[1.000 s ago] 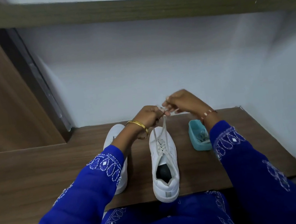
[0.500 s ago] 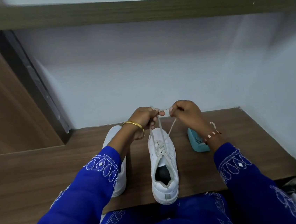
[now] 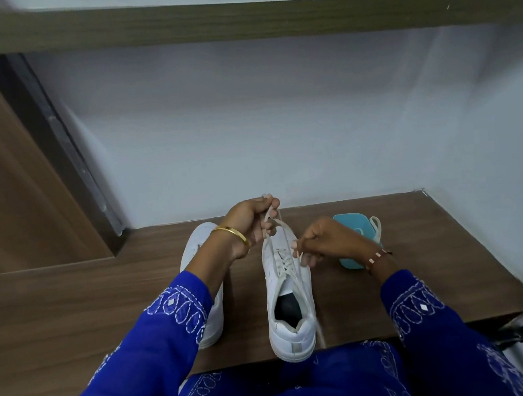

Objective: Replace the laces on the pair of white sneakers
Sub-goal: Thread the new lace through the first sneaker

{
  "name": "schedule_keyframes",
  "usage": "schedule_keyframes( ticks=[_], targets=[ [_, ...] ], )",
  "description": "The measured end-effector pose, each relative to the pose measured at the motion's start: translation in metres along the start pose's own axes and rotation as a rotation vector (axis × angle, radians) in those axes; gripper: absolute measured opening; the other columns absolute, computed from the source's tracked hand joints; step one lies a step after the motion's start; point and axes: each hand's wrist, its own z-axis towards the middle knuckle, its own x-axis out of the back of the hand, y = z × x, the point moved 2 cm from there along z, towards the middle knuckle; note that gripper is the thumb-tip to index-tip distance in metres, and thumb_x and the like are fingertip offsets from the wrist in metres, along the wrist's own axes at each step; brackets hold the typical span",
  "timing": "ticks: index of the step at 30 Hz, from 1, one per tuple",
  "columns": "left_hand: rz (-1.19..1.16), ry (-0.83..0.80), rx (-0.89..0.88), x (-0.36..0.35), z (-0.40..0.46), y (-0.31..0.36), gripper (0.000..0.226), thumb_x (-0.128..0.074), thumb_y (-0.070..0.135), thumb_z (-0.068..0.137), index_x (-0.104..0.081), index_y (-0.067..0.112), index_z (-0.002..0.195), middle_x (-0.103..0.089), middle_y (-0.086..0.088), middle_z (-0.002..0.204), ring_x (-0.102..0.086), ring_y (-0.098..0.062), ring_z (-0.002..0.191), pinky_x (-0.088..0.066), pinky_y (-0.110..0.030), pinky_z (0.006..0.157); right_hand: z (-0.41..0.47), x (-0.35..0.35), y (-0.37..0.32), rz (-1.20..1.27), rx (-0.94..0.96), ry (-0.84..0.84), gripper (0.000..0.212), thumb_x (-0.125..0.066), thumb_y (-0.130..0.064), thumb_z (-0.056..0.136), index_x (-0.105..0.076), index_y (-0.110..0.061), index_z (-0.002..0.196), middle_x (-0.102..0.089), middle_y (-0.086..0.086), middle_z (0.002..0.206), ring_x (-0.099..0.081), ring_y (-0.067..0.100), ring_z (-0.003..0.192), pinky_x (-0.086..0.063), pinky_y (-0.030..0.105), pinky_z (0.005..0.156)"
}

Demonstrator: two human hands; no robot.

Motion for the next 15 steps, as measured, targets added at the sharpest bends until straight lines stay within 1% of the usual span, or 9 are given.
schedule_keyframes(
  ticks=[3, 4, 6, 8, 9, 10, 12, 13, 15],
  targets=[
    [0.445, 0.103, -0.248, 0.000, -0.001, 0.006, 0.037, -0.041, 0.012, 0.098, -0.055, 0.011, 0.063, -0.052, 0.006, 0.046, -0.046, -0.006, 0.037, -0.040, -0.017, 0.046, 0.007, 0.006, -0.001, 0.165, 0.010, 0.243, 0.025, -0.052, -0.025, 0.094, -0.067, -0.009, 0.082, -0.065, -0.002, 0.071, -0.058, 0.005, 0.059, -0.047, 0.012, 0.058],
    [0.579, 0.132, -0.322, -0.001, -0.002, 0.007, 0.037, -0.043, 0.012, 0.097, -0.057, 0.013, 0.063, -0.054, 0.005, 0.049, -0.050, -0.006, 0.041, -0.043, -0.018, 0.050, 0.010, 0.007, -0.004, 0.191, 0.023, 0.276, 0.026, -0.050, -0.024, 0.095, -0.066, -0.006, 0.087, -0.064, -0.003, 0.072, -0.057, 0.006, 0.063, -0.046, 0.011, 0.059],
    [0.810, 0.169, -0.471, -0.002, -0.004, 0.008, 0.034, -0.046, 0.015, 0.095, -0.060, 0.015, 0.064, -0.057, -0.001, 0.059, -0.056, -0.013, 0.055, -0.048, -0.029, 0.064, 0.016, 0.003, -0.010, 0.207, 0.046, 0.258, 0.024, -0.047, -0.020, 0.097, -0.065, -0.006, 0.089, -0.061, -0.005, 0.074, -0.057, 0.007, 0.070, -0.048, 0.018, 0.066],
    [0.995, 0.200, -0.607, -0.002, -0.005, 0.008, 0.032, -0.047, 0.021, 0.092, -0.063, 0.003, 0.070, -0.056, -0.010, 0.069, -0.055, -0.023, 0.067, -0.045, -0.032, 0.070, 0.020, -0.003, -0.016, 0.260, 0.051, 0.201, 0.024, -0.044, -0.017, 0.098, -0.062, -0.016, 0.082, -0.060, -0.006, 0.076, -0.058, 0.008, 0.074, -0.050, 0.025, 0.074],
    [1.047, 0.206, -0.653, -0.003, -0.005, 0.008, 0.033, -0.048, 0.020, 0.091, -0.063, -0.004, 0.074, -0.053, -0.011, 0.070, -0.052, -0.025, 0.069, -0.042, -0.031, 0.069, 0.022, -0.006, -0.018, 0.300, 0.049, 0.181, 0.026, -0.043, -0.016, 0.098, -0.060, -0.019, 0.080, -0.061, -0.005, 0.077, -0.059, 0.008, 0.075, -0.051, 0.028, 0.077],
    [1.069, 0.208, -0.685, -0.003, -0.005, 0.008, 0.031, -0.049, 0.016, 0.091, -0.063, -0.008, 0.077, -0.049, -0.007, 0.070, -0.050, -0.024, 0.068, -0.039, -0.027, 0.066, 0.023, -0.008, -0.021, 0.339, 0.047, 0.168, 0.027, -0.041, -0.014, 0.098, -0.060, -0.019, 0.080, -0.062, -0.004, 0.079, -0.061, 0.008, 0.076, -0.052, 0.030, 0.078],
    [1.058, 0.219, -0.725, -0.002, -0.005, 0.008, 0.026, -0.051, 0.008, 0.092, -0.062, -0.010, 0.078, -0.042, 0.003, 0.068, -0.046, -0.019, 0.066, -0.034, -0.019, 0.062, 0.026, -0.010, -0.023, 0.423, 0.040, 0.159, 0.027, -0.040, -0.011, 0.098, -0.061, -0.017, 0.083, -0.064, -0.002, 0.080, -0.063, 0.010, 0.075, -0.053, 0.033, 0.079],
    [1.032, 0.231, -0.735, -0.001, -0.005, 0.008, 0.025, -0.051, 0.006, 0.092, -0.061, -0.011, 0.077, -0.041, 0.003, 0.069, -0.046, -0.018, 0.066, -0.035, -0.017, 0.062, 0.027, -0.010, -0.024, 0.473, 0.035, 0.156, 0.026, -0.041, -0.010, 0.097, -0.062, -0.016, 0.084, -0.065, -0.001, 0.079, -0.063, 0.011, 0.073, -0.053, 0.035, 0.079],
    [0.963, 0.239, -0.731, 0.001, -0.003, 0.006, 0.024, -0.051, 0.004, 0.091, -0.062, -0.010, 0.075, -0.044, -0.001, 0.074, -0.050, -0.022, 0.071, -0.040, -0.021, 0.068, 0.028, -0.009, -0.025, 0.535, 0.017, 0.157, 0.026, -0.043, -0.011, 0.096, -0.063, -0.015, 0.080, -0.065, 0.000, 0.074, -0.062, 0.011, 0.067, -0.053, 0.036, 0.077]
  ],
)
